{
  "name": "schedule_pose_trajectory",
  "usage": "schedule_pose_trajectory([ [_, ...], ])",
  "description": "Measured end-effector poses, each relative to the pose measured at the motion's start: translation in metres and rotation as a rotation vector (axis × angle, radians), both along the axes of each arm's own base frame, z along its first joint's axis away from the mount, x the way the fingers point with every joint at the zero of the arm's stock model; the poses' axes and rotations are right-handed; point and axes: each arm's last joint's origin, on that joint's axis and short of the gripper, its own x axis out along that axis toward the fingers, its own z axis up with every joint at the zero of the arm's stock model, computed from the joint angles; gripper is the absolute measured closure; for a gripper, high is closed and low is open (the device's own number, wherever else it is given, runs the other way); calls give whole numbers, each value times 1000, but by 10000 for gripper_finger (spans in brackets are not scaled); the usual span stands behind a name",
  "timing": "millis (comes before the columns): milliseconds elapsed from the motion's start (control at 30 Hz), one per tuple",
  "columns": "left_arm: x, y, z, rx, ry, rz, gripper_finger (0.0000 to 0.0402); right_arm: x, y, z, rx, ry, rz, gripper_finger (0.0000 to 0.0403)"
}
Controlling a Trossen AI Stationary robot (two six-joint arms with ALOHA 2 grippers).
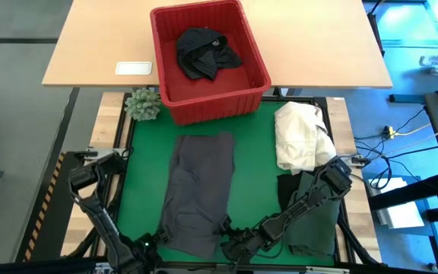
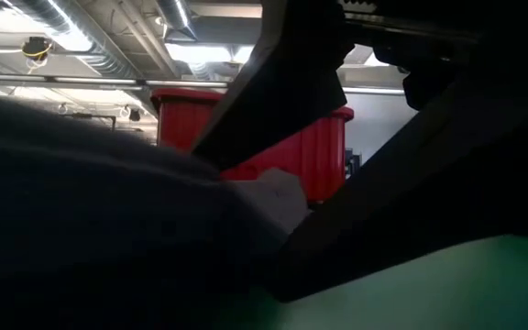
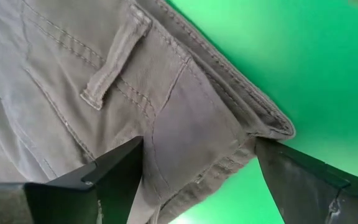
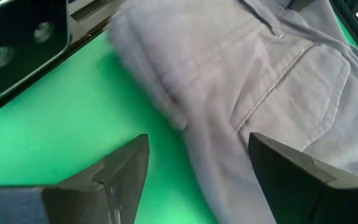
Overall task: Fold laundry
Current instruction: Fold the gray pants
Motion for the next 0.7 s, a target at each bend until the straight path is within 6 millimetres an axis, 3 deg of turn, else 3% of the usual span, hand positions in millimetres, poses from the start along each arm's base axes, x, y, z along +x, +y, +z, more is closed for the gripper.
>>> schedule_pose_trajectory([
  [400, -1, -7, 20, 7, 12, 19, 95, 6, -6, 1, 34, -10, -40, 127],
  [700, -13, -2, -3, 99, 99, -45, 95, 6, -6, 2, 38, -16, -39, 127],
])
